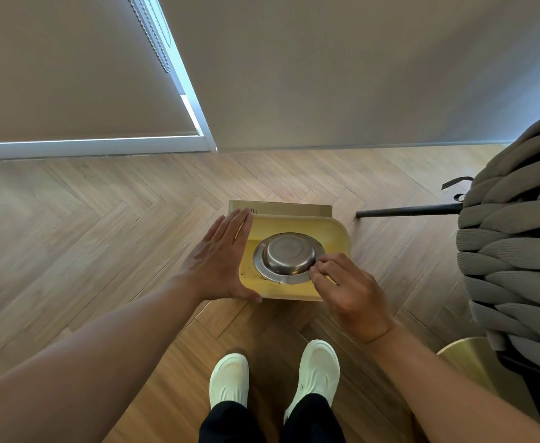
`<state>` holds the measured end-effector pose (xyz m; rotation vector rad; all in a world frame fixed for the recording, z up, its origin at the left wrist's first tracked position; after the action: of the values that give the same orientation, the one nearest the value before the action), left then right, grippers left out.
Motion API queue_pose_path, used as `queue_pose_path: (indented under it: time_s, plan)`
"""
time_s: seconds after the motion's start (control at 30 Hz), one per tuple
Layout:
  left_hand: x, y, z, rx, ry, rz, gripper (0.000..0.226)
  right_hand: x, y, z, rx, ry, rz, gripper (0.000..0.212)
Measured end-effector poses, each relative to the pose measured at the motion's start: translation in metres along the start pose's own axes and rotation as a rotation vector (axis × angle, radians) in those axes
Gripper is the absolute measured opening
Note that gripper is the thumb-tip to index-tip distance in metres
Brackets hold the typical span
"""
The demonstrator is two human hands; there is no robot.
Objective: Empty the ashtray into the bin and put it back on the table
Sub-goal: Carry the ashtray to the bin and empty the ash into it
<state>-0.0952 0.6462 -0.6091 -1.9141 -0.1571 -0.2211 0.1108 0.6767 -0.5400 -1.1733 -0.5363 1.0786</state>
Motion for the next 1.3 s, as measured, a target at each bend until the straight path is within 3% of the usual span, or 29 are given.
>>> queue_pose_path:
  time_s: [0.57,0.83,1.13,1.3]
  plan:
    - [-0.001,0.002,0.000,-0.006,-0.004,0.001,0.150,0.000,-0.002,0.001,-0.001,0.042,0.038,0.014]
    - [0.000,-0.001,-0.003,-0.003,0.016,0.007,0.150,0.007,0.001,-0.003,-0.010,0.172,0.120,0.012]
    - [0.001,-0.002,-0.002,-0.016,0.021,0.020,0.151,0.031,0.003,-0.003,0.032,0.539,0.394,0.014]
    - [0.001,-0.003,-0.002,-0.020,0.020,0.002,0.148,0.052,0.016,-0.015,-0.037,0.954,0.586,0.010]
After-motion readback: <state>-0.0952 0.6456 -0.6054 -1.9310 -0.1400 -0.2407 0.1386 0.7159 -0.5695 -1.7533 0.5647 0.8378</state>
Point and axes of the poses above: each hand's wrist, its own z-axis towards the middle knuckle, its own y-axis out of the palm, x = y × z, the point moved 6 cm from there along z, towards the middle knuckle, and after that the axes turned 1 degree about x, right-handed, at the moved point
